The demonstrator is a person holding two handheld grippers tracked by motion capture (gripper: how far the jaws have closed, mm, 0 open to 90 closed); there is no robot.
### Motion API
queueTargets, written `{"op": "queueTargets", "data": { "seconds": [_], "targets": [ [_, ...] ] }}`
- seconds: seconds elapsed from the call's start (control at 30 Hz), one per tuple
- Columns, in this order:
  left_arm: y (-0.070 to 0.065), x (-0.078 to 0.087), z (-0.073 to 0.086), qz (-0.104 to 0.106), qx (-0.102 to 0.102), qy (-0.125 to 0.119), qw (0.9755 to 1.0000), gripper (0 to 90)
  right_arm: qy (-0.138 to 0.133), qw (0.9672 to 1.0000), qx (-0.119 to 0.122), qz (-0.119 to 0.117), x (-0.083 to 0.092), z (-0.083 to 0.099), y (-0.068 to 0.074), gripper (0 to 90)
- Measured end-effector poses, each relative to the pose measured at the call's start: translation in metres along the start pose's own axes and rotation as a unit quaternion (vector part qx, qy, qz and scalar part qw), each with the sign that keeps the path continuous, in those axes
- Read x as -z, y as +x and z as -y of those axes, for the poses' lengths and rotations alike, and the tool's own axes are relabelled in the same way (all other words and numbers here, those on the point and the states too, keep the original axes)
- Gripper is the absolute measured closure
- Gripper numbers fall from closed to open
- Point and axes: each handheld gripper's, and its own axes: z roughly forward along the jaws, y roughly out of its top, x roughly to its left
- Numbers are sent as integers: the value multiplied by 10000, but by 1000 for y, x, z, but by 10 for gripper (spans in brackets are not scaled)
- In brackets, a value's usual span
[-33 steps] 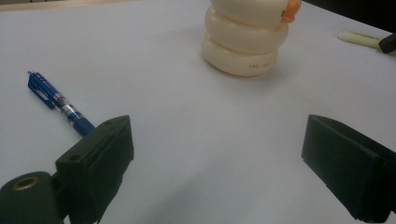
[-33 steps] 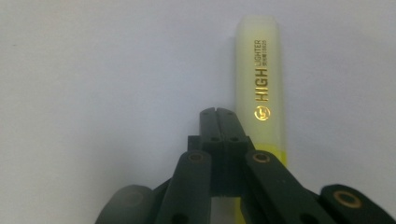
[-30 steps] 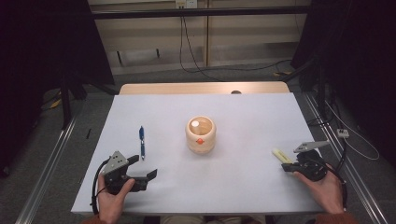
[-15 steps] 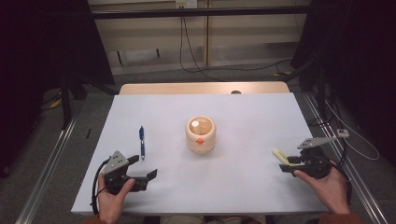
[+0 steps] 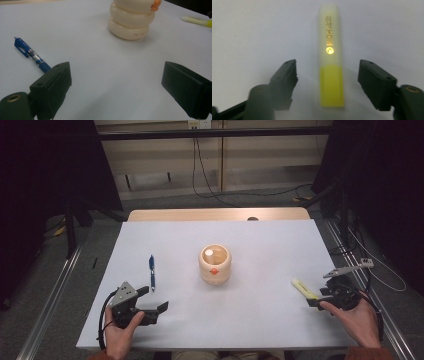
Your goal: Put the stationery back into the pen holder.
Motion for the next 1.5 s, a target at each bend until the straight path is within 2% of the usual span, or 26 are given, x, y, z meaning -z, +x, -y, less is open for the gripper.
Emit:
{"op": "queueTargets", "data": {
  "seconds": [0.3,0.47,0.63,0.77,0.93,1.2,1.5],
  "targets": [
    [0,0,0,-4,-4,-6,10000,91,194,9996,116,189,-5,1,3,467],
    [0,0,0,-7,-5,-5,10000,91,317,9991,173,220,-10,2,2,573],
    [0,0,0,-9,-12,12,10000,91,420,9982,235,359,-12,-1,6,600],
    [-1,0,0,-7,-35,15,10000,91,410,9984,166,354,-12,-1,7,667],
    [-1,1,0,-8,2,1,10000,91,496,9977,161,435,-12,-4,9,675],
    [0,0,0,-19,-9,13,10000,91,448,9984,114,336,-10,-3,7,676],
    [0,0,0,-25,-17,18,10000,91,144,9994,186,257,0,-6,11,676]
  ]
}}
